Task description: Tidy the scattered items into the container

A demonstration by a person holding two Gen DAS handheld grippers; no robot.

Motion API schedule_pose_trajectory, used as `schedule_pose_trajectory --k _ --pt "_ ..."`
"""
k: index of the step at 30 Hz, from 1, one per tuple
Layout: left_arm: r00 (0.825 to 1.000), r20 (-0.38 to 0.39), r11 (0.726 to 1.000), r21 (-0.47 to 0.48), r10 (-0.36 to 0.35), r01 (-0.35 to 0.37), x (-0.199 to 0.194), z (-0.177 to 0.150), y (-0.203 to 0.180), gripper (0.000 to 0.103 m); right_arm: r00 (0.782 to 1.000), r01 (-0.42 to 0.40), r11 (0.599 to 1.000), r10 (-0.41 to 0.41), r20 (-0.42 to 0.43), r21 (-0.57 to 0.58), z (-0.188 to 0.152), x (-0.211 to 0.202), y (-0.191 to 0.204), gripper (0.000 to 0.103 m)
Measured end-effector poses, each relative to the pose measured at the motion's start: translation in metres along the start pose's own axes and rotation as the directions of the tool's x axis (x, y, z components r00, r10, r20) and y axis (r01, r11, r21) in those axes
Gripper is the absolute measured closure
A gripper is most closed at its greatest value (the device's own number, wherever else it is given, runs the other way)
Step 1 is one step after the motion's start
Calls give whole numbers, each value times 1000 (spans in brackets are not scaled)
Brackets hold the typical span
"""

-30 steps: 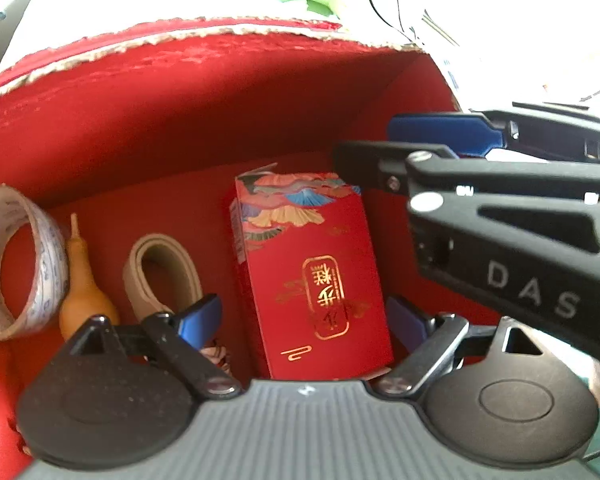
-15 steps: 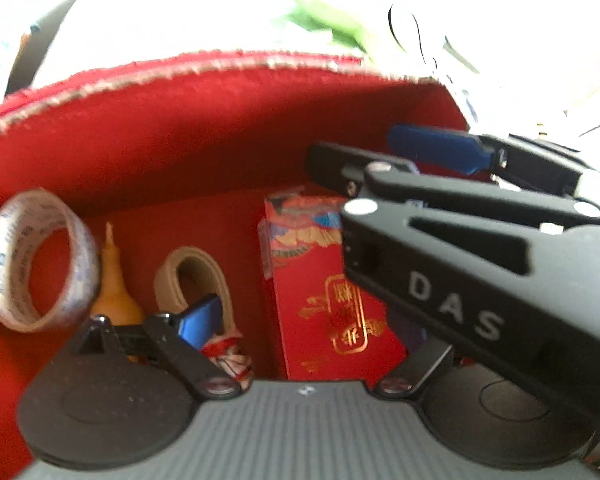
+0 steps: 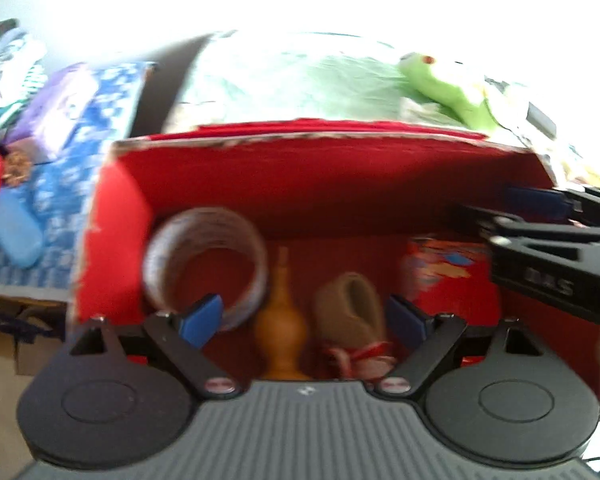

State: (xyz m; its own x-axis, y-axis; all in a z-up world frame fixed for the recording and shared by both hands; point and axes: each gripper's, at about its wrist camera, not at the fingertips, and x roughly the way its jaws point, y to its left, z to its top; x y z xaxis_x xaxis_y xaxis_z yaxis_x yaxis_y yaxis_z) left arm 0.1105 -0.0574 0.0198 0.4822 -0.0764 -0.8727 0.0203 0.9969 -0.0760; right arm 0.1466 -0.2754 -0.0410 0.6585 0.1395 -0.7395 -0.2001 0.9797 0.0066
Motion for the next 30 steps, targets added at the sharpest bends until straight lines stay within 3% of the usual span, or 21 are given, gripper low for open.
schedule_pose_trajectory --k 3,4,9,18,20,30 --pt "1000 -22 1000 -18 12 -13 72 27 -22 15 1000 8 1000 -8 -13 -25 0 2 4 43" --pt "999 -32 1000 -24 13 -14 76 19 -25 15 1000 12 999 -13 -16 -32 0 3 5 43" --pt "998 -38 999 -12 46 -47 63 10 -26 15 1000 13 999 -14 -18 -35 0 3 5 42" --pt "992 -24 992 32 121 -121 80 -5 -39 17 1000 11 999 -11 -16 -31 0 2 4 42" --pt "994 1 994 11 111 -111 80 -3 -40 8 1000 10 999 -11 -16 -30 0 2 4 42" --pt "992 -38 992 -17 123 -124 83 2 -35 8 999 -33 999 33 1 -2 -1 -2 1 38"
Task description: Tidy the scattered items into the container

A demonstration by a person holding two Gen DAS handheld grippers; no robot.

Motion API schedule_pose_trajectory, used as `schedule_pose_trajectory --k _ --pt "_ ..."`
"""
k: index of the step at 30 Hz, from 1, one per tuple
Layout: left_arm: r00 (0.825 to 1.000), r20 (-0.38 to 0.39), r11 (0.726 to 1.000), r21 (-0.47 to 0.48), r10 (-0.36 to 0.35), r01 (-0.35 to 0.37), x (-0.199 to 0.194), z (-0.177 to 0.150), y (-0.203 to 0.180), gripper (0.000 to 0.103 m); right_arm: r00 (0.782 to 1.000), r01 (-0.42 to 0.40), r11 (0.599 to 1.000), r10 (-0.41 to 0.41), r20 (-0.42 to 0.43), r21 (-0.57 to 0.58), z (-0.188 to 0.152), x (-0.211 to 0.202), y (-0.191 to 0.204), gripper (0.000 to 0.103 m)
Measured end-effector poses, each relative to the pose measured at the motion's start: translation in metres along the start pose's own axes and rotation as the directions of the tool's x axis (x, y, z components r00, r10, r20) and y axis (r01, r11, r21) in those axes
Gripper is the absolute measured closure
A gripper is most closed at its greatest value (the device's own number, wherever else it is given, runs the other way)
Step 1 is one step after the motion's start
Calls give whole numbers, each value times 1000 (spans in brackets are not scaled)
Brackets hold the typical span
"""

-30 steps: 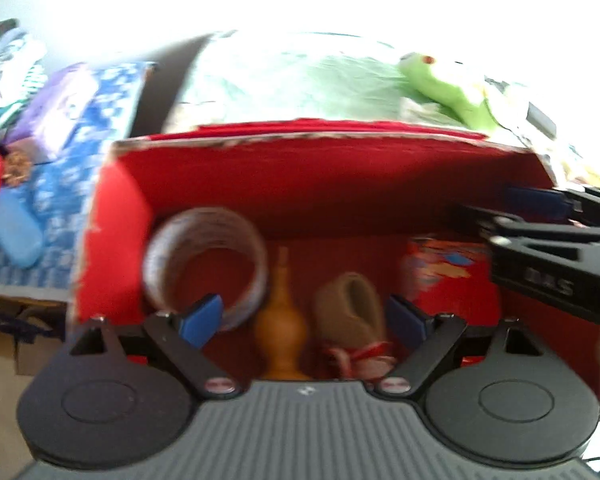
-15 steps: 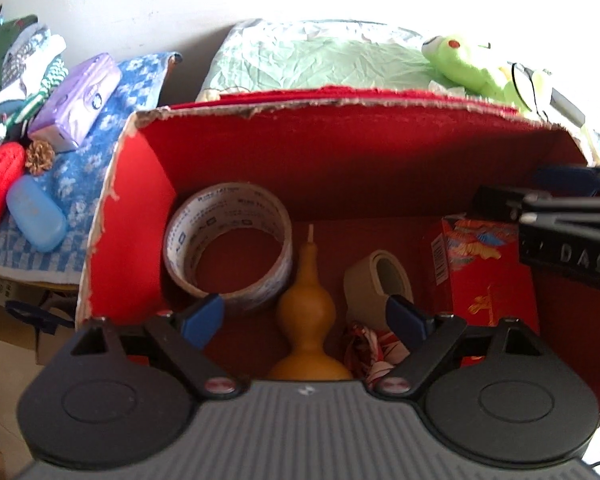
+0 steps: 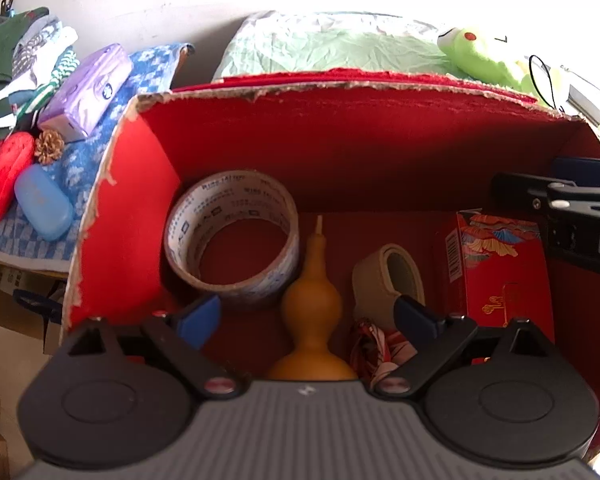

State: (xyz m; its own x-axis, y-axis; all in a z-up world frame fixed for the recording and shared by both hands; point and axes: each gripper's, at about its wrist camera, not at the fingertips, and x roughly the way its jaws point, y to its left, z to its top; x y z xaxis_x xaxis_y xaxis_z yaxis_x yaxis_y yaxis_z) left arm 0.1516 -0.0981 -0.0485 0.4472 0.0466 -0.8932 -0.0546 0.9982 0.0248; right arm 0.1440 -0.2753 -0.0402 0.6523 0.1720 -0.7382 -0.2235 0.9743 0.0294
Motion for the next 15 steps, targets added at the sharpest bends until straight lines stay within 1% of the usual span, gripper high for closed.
schedule_pose_trajectory --k 2,5,9,12,15 --pt "1000 2 1000 -2 15 -15 0 0 -2 10 1000 -17 1000 17 -7 -11 0 1 1 36" --pt "999 5 999 -11 32 -32 1 0 -3 12 999 -50 998 50 -17 -27 0 2 3 29" --pt "999 1 999 -21 50 -50 5 2 -6 14 996 -84 995 83 -28 -46 0 2 5 29" --pt "997 22 996 -33 80 -79 3 1 -7 16 992 -121 990 119 -39 -67 -2 2 7 28" --pt "994 46 995 -28 98 -97 0 -2 -8 17 991 -127 988 123 -53 -91 -2 3 11 26"
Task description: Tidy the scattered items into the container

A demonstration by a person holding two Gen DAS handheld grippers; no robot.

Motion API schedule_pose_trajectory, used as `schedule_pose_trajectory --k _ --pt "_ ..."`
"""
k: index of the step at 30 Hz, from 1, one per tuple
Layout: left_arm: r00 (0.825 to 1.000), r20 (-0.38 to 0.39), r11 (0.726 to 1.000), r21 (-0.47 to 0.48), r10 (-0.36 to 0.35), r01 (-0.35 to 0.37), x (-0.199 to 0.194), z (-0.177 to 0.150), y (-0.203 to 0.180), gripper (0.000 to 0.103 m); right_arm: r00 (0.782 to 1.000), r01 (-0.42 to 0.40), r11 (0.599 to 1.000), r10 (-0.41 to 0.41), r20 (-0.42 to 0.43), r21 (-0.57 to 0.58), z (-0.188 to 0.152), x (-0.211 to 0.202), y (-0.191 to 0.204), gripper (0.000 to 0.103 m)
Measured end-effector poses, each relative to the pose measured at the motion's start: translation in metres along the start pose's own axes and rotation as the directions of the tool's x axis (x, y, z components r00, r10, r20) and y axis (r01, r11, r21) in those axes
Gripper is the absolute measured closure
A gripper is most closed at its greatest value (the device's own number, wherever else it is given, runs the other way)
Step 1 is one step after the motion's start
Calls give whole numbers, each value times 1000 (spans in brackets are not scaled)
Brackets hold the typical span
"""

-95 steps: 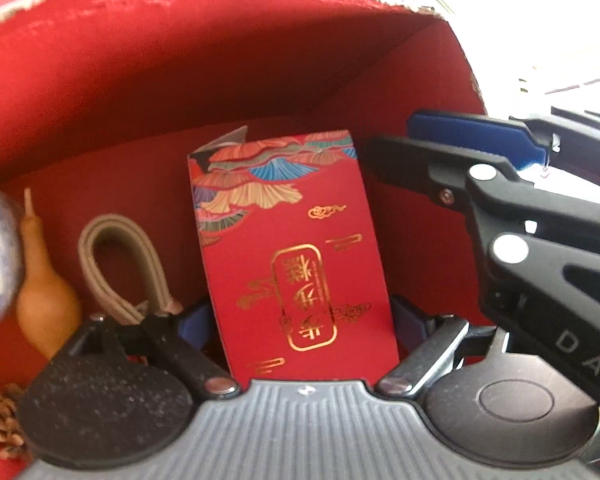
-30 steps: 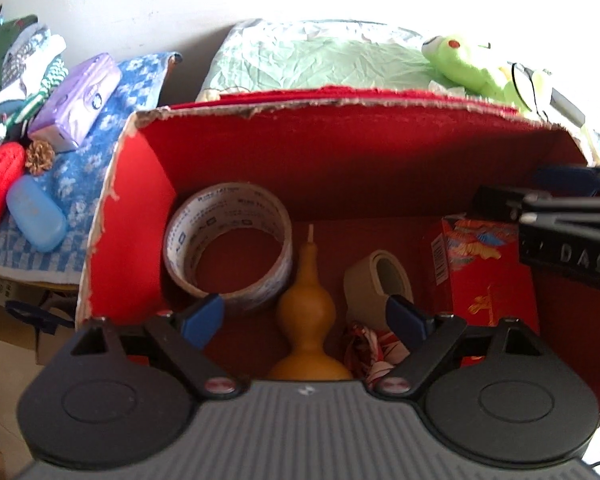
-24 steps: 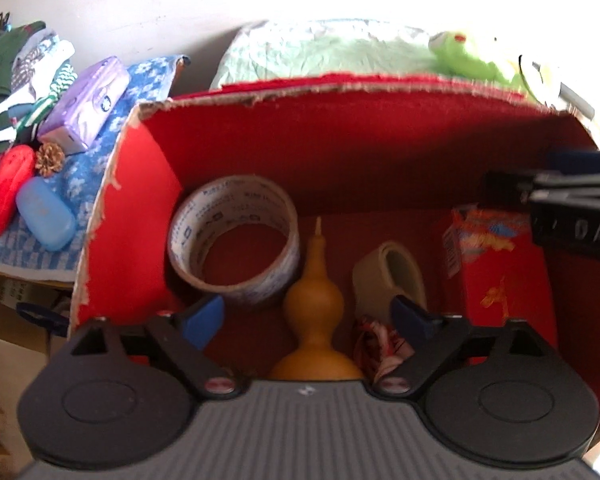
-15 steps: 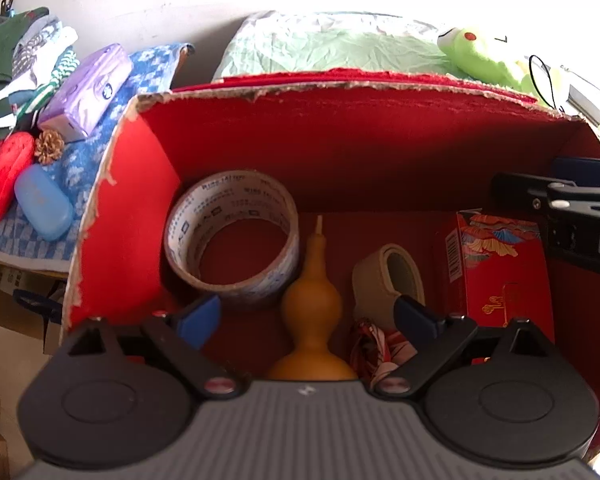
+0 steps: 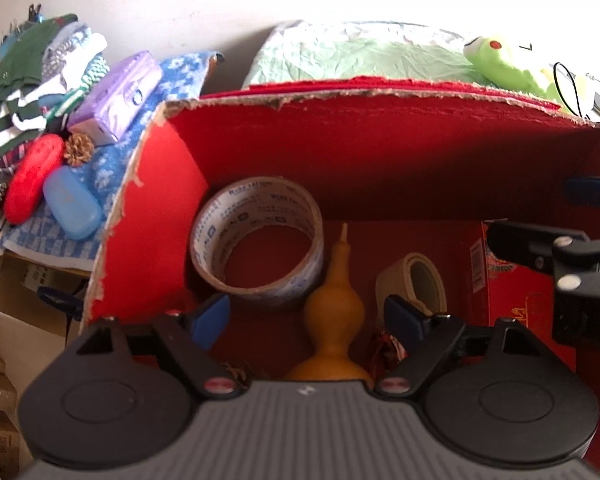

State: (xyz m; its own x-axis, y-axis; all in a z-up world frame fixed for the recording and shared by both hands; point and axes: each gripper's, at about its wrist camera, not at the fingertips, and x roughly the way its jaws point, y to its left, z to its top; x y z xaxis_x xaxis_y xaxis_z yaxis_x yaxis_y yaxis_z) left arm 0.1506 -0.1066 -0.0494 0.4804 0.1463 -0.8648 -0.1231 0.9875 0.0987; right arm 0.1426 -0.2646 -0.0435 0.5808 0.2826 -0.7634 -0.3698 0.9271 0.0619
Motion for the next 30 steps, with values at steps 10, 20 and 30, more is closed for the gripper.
schedule_pose_trajectory --k 10,20,30 --pt "991 111 995 59 73 -80 -10 -7 -10 14 1000 10 1000 -10 1 -3 -1 0 -1 27" --pt "988 137 985 145 74 -94 -11 -7 -19 1 991 110 992 -114 -63 -62 0 9 9 30" --pt "962 240 984 150 -131 96 -26 -15 -1 1 971 238 971 -238 -30 -19 -1 5 6 38"
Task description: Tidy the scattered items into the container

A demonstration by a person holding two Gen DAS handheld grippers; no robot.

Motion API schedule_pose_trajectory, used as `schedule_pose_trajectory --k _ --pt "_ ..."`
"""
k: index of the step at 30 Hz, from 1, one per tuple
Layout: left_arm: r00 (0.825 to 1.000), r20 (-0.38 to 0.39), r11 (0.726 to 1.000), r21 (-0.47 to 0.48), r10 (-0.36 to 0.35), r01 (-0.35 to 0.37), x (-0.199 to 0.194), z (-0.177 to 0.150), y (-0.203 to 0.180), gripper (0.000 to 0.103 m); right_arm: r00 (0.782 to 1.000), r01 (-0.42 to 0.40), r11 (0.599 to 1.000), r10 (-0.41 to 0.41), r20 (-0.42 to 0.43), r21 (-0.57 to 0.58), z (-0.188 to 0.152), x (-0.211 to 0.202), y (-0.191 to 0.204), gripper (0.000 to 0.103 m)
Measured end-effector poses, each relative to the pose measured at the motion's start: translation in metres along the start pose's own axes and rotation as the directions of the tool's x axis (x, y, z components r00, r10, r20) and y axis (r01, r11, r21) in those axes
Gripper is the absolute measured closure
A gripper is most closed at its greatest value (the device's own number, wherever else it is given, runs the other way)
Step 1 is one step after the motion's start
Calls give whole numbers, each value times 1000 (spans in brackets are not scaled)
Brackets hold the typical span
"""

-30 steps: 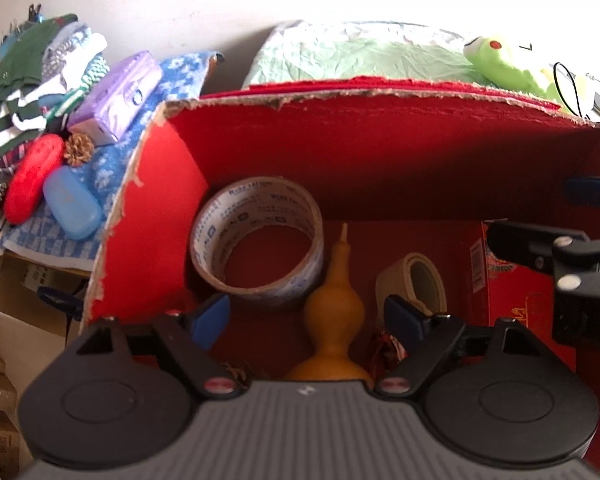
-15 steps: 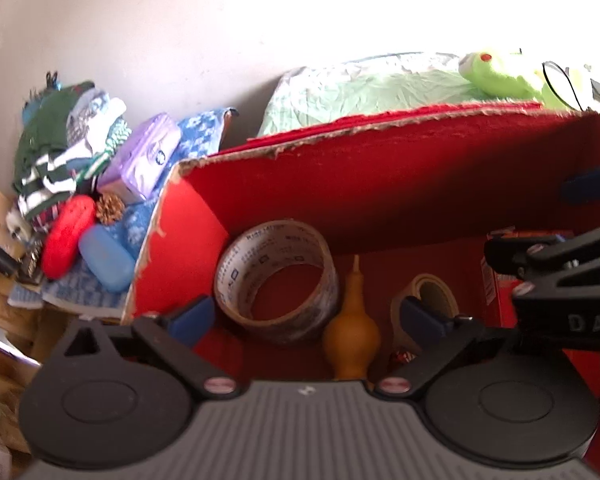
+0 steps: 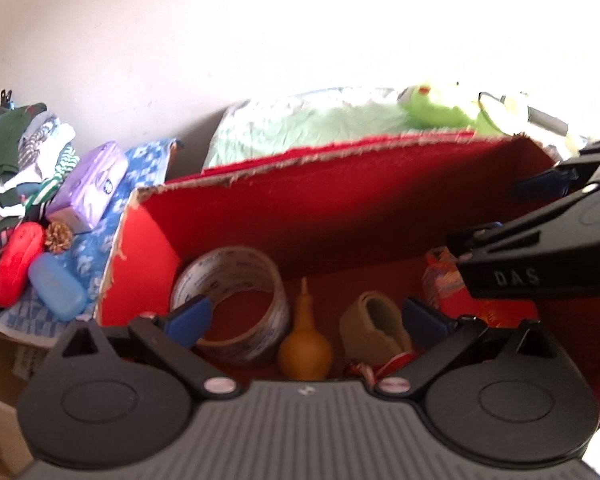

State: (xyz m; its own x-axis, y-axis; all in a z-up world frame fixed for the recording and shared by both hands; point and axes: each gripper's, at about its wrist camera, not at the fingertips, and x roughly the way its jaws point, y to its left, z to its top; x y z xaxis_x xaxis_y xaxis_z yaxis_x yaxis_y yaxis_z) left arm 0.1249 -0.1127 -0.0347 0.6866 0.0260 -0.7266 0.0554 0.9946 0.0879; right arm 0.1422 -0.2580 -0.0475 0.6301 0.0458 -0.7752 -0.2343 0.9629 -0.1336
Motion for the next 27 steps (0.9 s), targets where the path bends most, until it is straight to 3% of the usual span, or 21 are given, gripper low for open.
schedule_pose_trajectory --k 2,4,6,10,12,15,18,22,27 --pt "999 9 997 -62 -51 52 -5 1 11 1 1000 14 1000 -15 21 26 -1 -4 -3 44" --pt "992 30 982 -135 -126 129 -16 1 25 1 995 81 995 -84 62 50 -4 -14 -2 49" --pt "986 47 971 -169 -161 167 -28 -2 36 0 990 98 989 -108 87 111 -9 -27 0 39" --pt "993 19 987 -103 -120 122 -40 -6 35 0 992 27 949 -65 109 315 -25 -47 1 39" --pt "995 9 990 -98 -98 99 -46 -9 38 0 991 33 934 -77 112 355 -30 -59 7 39" --pt "996 -14 991 -104 -85 83 -58 -11 43 0 982 87 931 -141 129 353 -34 -86 22 32" --pt "992 -43 990 -81 -118 114 -73 -16 44 1 977 146 928 -190 99 342 -46 -107 34 31" --pt "996 0 995 -14 -95 95 -102 -31 38 1 988 92 921 -132 81 380 -66 -123 42 31" --pt "991 -2 991 1 -134 134 -115 -50 29 1 980 147 914 -187 70 379 -79 -132 52 32"
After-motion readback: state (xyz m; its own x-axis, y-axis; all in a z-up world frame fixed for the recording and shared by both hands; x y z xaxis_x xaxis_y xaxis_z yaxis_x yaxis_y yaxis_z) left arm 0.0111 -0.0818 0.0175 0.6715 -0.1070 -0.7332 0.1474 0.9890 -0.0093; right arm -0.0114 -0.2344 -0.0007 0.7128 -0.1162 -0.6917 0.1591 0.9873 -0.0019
